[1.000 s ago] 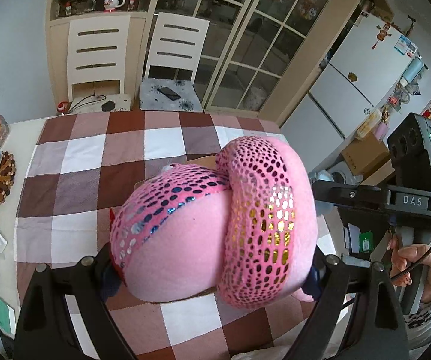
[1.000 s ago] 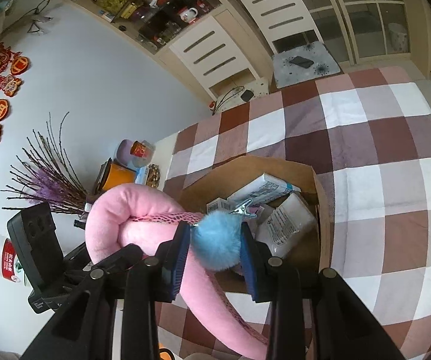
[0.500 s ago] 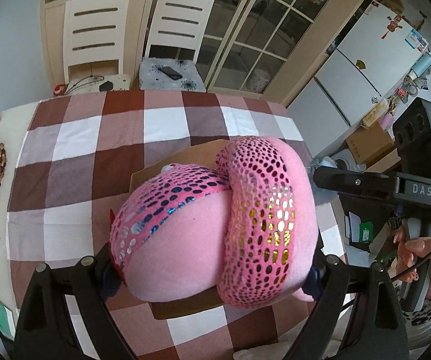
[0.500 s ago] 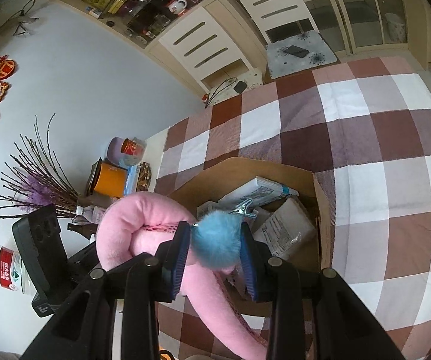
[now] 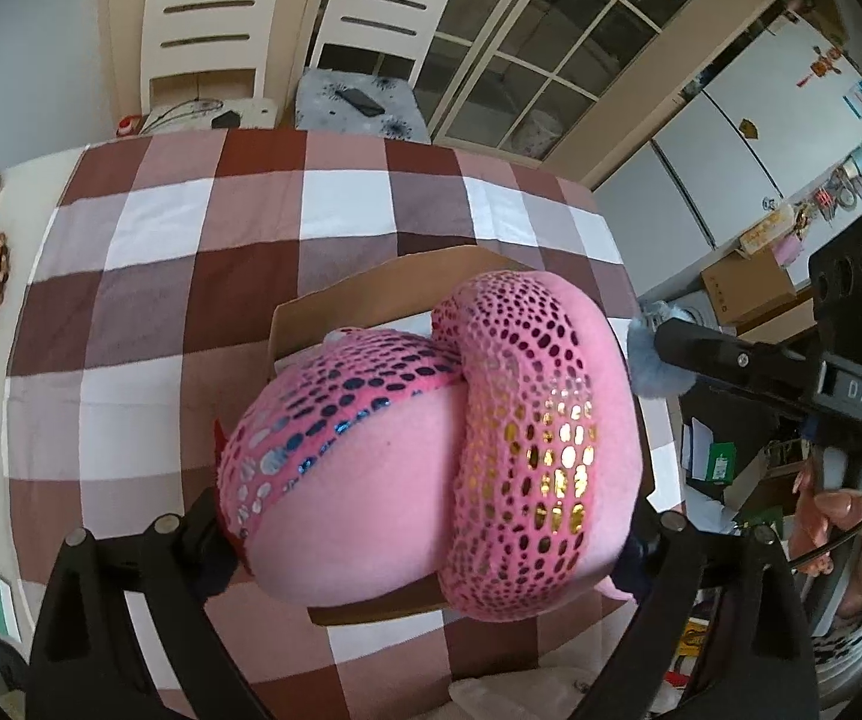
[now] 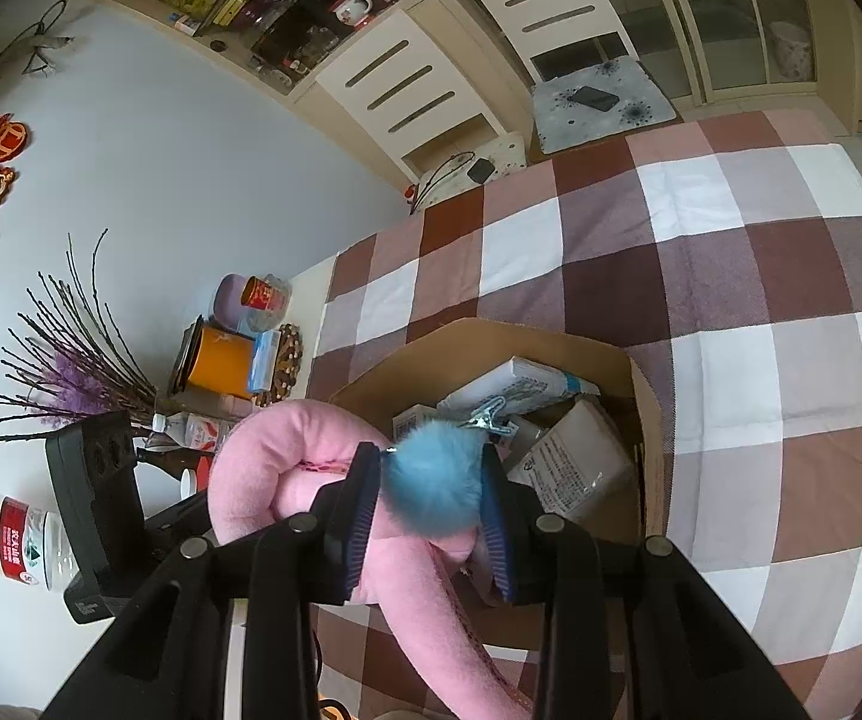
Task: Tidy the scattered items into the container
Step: 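Lift and carry the pink plush over the cardboard box with both tools, then open both tools to release the pink plush into the box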
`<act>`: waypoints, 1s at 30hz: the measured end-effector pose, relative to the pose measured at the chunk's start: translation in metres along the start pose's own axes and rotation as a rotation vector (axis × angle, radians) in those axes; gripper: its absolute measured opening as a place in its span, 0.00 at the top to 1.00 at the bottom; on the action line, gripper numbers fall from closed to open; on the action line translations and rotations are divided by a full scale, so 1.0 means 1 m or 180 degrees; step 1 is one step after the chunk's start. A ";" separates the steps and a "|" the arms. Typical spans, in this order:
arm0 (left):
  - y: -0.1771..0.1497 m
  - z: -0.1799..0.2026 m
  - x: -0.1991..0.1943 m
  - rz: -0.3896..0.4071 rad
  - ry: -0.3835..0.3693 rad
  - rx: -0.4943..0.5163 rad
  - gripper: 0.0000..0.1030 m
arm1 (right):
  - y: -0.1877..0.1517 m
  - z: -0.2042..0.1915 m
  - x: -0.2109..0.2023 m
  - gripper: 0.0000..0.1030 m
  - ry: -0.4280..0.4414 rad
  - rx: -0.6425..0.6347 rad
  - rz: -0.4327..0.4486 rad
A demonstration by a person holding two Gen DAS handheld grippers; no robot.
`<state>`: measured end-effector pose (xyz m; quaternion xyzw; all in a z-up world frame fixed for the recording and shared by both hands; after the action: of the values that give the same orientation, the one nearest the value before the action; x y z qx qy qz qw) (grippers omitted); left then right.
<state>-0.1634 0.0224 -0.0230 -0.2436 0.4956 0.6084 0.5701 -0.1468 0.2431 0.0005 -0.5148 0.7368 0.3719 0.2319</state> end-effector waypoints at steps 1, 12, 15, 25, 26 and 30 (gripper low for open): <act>0.000 -0.001 -0.001 -0.0022 -0.0003 -0.0038 0.07 | 0.000 0.000 0.000 0.68 0.0002 0.0000 0.0001; 0.006 0.002 -0.023 -0.0072 0.0007 -0.0200 0.06 | 0.000 0.000 0.003 0.68 -0.0009 -0.0019 -0.0043; 0.009 0.002 -0.023 -0.0118 -0.0050 -0.0273 0.04 | -0.001 0.000 0.004 0.68 -0.0005 -0.0029 -0.0056; -0.001 -0.008 -0.003 -0.0439 0.0135 -0.0431 0.03 | 0.000 0.000 0.004 0.68 -0.0043 -0.0056 -0.0072; -0.001 -0.008 -0.003 -0.0443 0.0144 -0.0437 0.03 | 0.000 0.000 0.005 0.68 -0.0043 -0.0056 -0.0083; -0.001 -0.006 -0.008 -0.0442 0.0066 -0.0466 0.00 | -0.001 0.002 0.009 0.58 -0.0036 0.0032 -0.0181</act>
<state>-0.1623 0.0132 -0.0190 -0.3246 0.4376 0.5994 0.5864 -0.1491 0.2385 -0.0078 -0.5322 0.7225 0.3643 0.2492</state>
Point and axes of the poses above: each gripper's, at about its wrist camera, not at the fingertips, and x roughly the way its jaws point, z to its right, y to its top, the point moved 4 cm from there along x, roughly the way its jaws point, and after that the axes turned 1 degree about z, right-handed, at the moved point
